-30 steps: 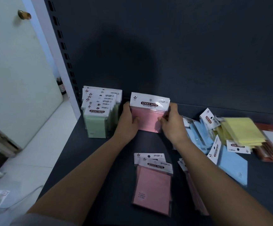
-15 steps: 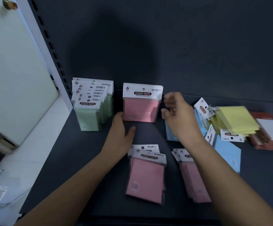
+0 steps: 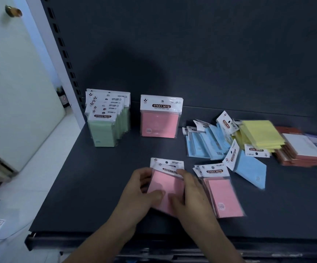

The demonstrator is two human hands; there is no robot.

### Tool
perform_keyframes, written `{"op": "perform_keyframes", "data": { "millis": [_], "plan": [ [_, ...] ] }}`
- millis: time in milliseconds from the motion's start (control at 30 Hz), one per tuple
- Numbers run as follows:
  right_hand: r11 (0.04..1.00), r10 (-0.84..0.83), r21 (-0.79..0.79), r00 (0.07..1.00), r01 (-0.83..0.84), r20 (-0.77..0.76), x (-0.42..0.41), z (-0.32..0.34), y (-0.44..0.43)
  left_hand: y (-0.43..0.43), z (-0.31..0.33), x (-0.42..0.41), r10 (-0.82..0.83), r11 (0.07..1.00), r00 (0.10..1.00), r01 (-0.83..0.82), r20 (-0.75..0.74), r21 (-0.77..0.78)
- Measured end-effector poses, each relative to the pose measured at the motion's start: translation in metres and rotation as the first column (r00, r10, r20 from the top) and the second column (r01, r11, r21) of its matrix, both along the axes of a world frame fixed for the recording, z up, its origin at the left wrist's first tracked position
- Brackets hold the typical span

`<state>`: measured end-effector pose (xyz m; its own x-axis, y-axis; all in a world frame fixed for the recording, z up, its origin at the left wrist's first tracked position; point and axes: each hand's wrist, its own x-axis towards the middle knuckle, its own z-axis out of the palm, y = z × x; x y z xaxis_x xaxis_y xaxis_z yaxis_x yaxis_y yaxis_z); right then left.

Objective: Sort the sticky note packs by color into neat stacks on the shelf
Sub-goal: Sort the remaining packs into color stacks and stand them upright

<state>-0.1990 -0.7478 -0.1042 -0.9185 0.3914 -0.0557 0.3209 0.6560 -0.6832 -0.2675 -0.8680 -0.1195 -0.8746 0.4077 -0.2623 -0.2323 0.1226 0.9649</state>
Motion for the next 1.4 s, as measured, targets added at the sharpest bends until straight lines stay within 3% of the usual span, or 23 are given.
{"op": "perform_keyframes", "data": {
  "millis": [67, 167, 300, 433, 533, 633, 800, 1067, 1167, 1400],
  "plan": [
    [0.998, -0.041, -0.060, 0.995, 0.036, -0.088, -0.005, -0.007, 0.001, 0.006, 0.005, -0.006, 0.117, 0.958, 0.960, -0.176, 0.253, 0.225],
    [0.979, -0.144, -0.176, 0.965, 0.106, -0.221, -0.014, -0.013, 0.003, 0.008, 0.011, -0.019, 0.107, 0.920, 0.907, -0.245, 0.407, 0.306],
    [0.878, -0.321, -0.439, 0.914, 0.190, -0.247, -0.025, -0.022, 0.004, 0.003, 0.012, -0.023, -0.104, 0.989, 0.964, 0.074, 0.245, 0.128],
    [0.667, -0.437, -0.719, 0.884, 0.196, -0.164, -0.034, -0.019, 0.003, -0.002, 0.006, -0.030, -0.172, 0.983, 0.984, 0.174, -0.044, 0.053],
    [0.704, -0.434, -0.680, 0.882, 0.204, -0.185, -0.049, -0.014, 0.003, 0.005, 0.002, -0.048, -0.175, 0.974, 0.955, 0.204, -0.239, 0.102],
    [0.784, -0.415, -0.597, 0.858, 0.169, -0.302, -0.077, -0.012, 0.003, 0.018, 0.004, -0.072, -0.134, 0.975, 0.911, 0.191, -0.390, 0.111],
    [0.847, -0.402, -0.504, 0.822, 0.167, -0.402, -0.121, -0.015, 0.007, 0.045, -0.008, -0.108, -0.035, 0.999, 0.840, 0.024, -0.541, -0.027],
    [0.940, -0.337, -0.202, 0.851, 0.277, -0.403, -0.138, -0.044, 0.018, 0.054, -0.031, -0.111, 0.030, 0.962, 0.754, -0.201, -0.656, -0.187],
    [0.936, -0.352, -0.186, 0.839, 0.300, -0.415, -0.141, -0.045, 0.018, 0.058, -0.032, -0.113, 0.003, 0.939, 0.716, -0.242, -0.698, -0.243],
    [0.925, -0.380, -0.177, 0.838, 0.337, -0.391, -0.145, -0.045, 0.019, 0.059, -0.033, -0.114, 0.064, 0.927, 0.752, -0.287, -0.656, -0.239]
  ]
}}
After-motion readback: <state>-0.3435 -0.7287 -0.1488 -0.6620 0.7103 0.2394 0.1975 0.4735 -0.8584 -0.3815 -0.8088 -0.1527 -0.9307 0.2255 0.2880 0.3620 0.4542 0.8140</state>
